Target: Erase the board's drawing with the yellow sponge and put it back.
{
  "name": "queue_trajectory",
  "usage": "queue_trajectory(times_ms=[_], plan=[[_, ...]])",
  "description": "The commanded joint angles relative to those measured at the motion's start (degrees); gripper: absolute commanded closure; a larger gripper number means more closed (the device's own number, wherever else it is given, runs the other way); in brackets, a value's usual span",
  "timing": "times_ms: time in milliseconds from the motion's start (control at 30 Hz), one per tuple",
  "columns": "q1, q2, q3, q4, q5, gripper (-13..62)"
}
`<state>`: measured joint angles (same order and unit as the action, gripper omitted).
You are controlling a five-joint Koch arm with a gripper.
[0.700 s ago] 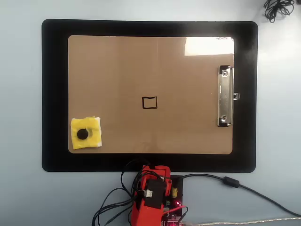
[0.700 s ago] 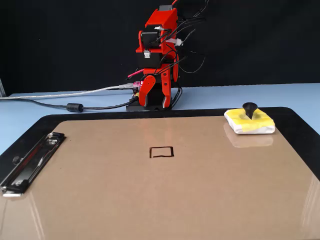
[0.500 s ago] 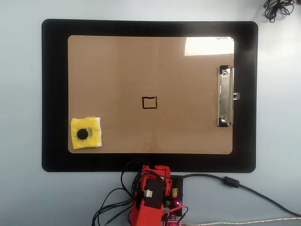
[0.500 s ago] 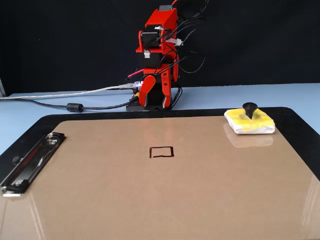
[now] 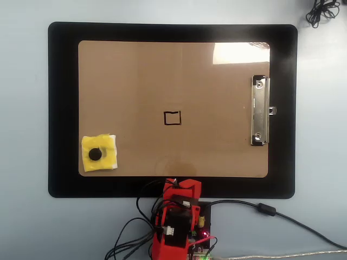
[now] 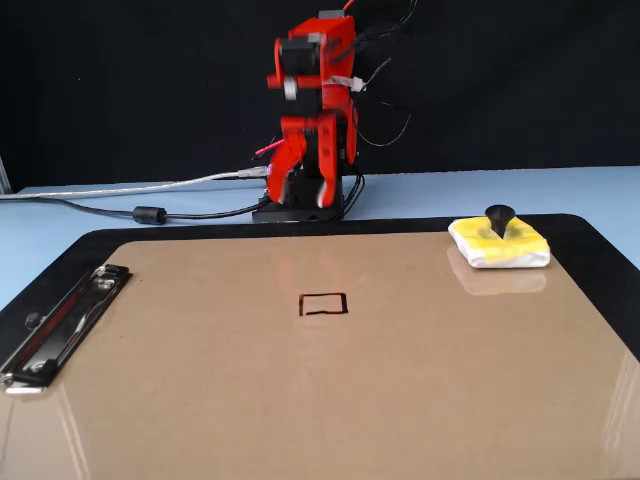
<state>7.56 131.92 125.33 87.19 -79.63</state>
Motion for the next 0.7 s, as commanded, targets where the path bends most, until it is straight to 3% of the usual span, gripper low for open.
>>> queue_trajectory(times_ms=[0, 167, 400, 533, 667], plan=[[-5.3, 2.2, -3.9, -0.4, -0.3, 15.7], [-29.5, 2.1, -9.1, -11.2, -4.0, 16.1], [-60.6, -1.6, 4.2, -60.5, -20.7, 16.7], [-68.3, -7.0, 13.7, -87.7, -19.9, 16.5], [-69.5, -14.9, 17.8, -100.0, -15.7, 16.5]])
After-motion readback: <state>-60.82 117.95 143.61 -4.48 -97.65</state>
